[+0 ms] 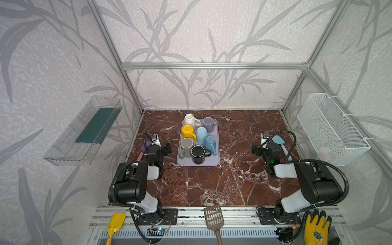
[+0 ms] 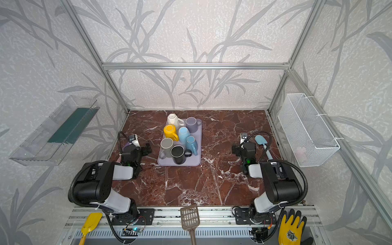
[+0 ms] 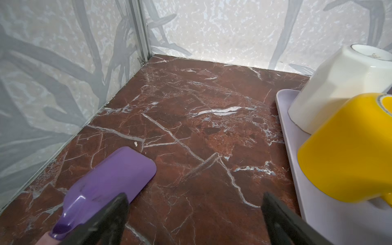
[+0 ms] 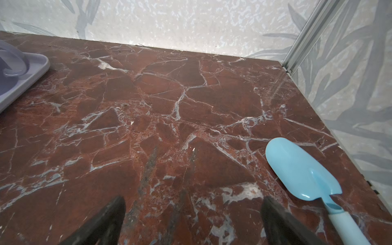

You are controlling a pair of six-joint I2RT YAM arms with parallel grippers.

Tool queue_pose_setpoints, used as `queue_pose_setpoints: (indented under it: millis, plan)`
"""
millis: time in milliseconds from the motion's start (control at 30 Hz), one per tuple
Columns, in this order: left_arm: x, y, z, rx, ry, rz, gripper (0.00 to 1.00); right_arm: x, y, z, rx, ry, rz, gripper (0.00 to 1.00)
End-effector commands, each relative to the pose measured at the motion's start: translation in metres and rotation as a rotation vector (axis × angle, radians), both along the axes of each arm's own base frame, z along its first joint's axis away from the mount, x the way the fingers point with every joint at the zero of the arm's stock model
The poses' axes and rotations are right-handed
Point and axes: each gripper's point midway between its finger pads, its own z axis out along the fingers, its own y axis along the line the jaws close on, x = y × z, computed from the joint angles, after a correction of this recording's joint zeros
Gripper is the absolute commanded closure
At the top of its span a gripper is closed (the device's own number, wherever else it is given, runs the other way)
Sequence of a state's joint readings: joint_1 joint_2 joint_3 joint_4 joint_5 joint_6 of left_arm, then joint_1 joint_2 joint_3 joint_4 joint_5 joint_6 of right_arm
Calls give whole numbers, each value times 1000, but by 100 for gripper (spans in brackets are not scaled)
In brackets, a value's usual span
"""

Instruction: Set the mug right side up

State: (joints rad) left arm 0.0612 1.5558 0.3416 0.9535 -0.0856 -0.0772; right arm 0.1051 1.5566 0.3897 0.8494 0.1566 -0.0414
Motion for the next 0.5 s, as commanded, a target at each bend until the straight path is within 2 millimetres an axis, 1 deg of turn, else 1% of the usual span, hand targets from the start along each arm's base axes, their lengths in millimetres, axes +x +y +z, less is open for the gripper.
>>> queue_pose_setpoints:
  millis: [0, 100, 467]
  plan:
    - [7, -1, 8, 28, -19, -11, 1, 1, -1, 11, 8, -45, -12, 1]
    - [9, -5, 7, 29, -9, -38, 1, 1, -1, 11, 8, -45, -12, 1]
    - [9, -5, 7, 29, -8, -37, 1, 1, -1, 11, 8, -45, -11, 1]
